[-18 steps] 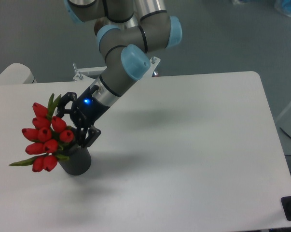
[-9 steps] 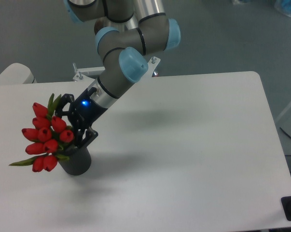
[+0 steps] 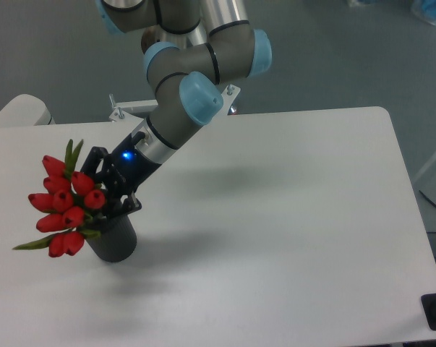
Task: Pick up the flowers from the vase
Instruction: 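Close the gripper around the red tulip stems at the vase rim, then lift the gripped tulips upward out of the grey vase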
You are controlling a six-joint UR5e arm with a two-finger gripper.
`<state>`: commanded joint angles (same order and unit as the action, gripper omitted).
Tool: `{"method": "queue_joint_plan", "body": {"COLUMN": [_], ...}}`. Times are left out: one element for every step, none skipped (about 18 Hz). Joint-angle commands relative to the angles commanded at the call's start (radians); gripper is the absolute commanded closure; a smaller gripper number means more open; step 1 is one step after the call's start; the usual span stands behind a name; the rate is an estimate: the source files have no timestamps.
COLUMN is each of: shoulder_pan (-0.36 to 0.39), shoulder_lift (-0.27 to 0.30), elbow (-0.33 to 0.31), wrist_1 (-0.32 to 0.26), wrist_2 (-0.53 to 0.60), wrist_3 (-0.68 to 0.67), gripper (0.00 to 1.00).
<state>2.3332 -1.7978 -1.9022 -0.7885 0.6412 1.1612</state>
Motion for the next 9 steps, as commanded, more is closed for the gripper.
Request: {"method": "queue_joint_plan", "body": {"shoulder_pan": [0.000, 0.000, 0.002, 0.003, 0.005, 0.006, 0.006, 0.006, 0.008], "shoulder_lift": [-0.002, -0.002, -0.006, -0.008, -0.008, -0.008, -0.008, -0.008, -0.006], "elbow": [0.002, 0.002, 0.003, 0.003, 0.005, 0.008, 0.008, 0.009, 0.009], "wrist_1": [0.000, 0.000, 0.000, 0.000, 0.000, 0.000, 0.000, 0.000, 0.000], "wrist_2": [0.000, 0.000, 0.000, -0.002, 0.000, 0.000, 0.000, 0.000, -0.002], "wrist_3": [0.000, 0.000, 0.000, 0.002, 0.002, 0.002, 0.002, 0.002, 0.002], "gripper": [0.59, 0.60, 0.60, 0.60, 0.62, 0.64, 0.64, 0.64, 0.64]}}
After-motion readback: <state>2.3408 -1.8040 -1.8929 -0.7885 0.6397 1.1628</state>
